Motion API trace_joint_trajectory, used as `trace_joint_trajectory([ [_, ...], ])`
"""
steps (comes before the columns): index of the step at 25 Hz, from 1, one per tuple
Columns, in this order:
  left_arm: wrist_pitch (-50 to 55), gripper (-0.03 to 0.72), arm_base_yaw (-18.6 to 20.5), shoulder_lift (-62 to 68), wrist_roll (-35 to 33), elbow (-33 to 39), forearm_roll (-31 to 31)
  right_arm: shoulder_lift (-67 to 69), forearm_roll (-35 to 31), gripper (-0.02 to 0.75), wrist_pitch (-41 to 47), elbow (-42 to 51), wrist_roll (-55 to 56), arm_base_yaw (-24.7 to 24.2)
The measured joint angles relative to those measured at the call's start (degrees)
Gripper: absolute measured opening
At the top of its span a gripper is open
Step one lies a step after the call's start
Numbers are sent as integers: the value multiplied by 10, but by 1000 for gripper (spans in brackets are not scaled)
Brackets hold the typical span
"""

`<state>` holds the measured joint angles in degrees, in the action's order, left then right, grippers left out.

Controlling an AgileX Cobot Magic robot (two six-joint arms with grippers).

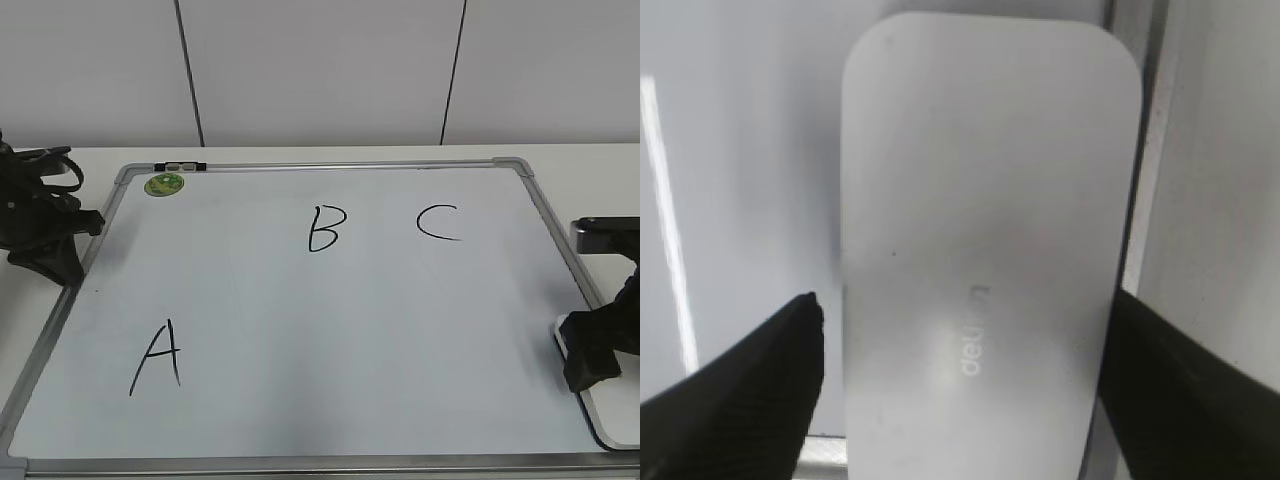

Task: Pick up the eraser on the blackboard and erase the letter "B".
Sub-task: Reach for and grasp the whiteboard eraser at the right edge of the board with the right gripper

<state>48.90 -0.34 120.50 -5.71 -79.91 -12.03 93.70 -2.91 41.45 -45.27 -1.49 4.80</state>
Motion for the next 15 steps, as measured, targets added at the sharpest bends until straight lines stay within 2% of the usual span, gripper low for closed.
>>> trace_joint_trajectory([
  [3, 0, 10, 0, 0, 0, 0, 0, 2, 0, 634, 0, -1, 0, 0],
  [8, 0, 10, 0, 0, 0, 0, 0, 3, 3, 553, -1, -1, 1, 0],
  [15, 0, 10, 0, 0, 0, 0, 0, 3, 4, 544, -1, -2, 2, 0],
])
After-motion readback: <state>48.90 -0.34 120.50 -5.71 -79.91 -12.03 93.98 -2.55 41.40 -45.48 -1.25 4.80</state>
